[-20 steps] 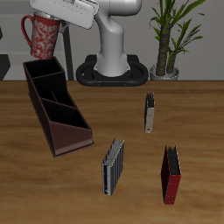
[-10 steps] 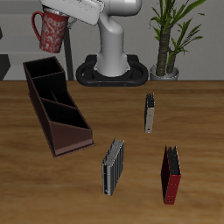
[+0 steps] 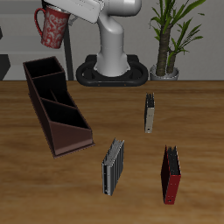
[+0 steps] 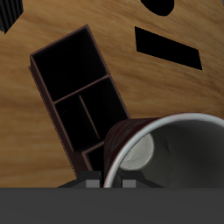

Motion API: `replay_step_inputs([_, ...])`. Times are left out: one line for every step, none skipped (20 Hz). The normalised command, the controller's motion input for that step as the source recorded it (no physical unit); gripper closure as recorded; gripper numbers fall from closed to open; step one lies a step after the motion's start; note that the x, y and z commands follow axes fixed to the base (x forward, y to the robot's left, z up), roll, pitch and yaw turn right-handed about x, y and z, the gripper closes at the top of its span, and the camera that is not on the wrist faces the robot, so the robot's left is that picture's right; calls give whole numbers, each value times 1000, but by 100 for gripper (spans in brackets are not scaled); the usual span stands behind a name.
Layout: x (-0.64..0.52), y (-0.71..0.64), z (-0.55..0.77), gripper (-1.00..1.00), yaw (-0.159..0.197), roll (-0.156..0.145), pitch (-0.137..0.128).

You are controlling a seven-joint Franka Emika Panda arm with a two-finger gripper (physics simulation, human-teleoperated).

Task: Place the red mug into the right desk caddy's right compartment

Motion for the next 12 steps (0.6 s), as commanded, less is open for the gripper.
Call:
replay_step_inputs([-441,22,-2,100,-12,-20,-37])
replay_step_inputs([-328,-80,-4,100,62,12,-45])
replay_step_inputs([-508,-43,-95,100,-33,-38,-11])
replay_step_inputs([-348,-81,-136,100,1,-28,5])
replay_step_inputs([-260,5,-113,100,25,-8,-17])
replay_step_inputs([0,0,0,100,0,0,0])
replay_step_inputs([-771,-67,-526,100,-8,-45,22])
replay_step_inputs([-89,2,-123,100,29,74,20])
replay_step_inputs([-402,-43,-385,100,25,26,82])
replay_step_inputs([-309,84,-160,100,11,-39,-65])
replay_step_inputs([-192,28,-277,100,5,95,40])
replay_step_inputs([-248,8,-201,100,-87,18,66])
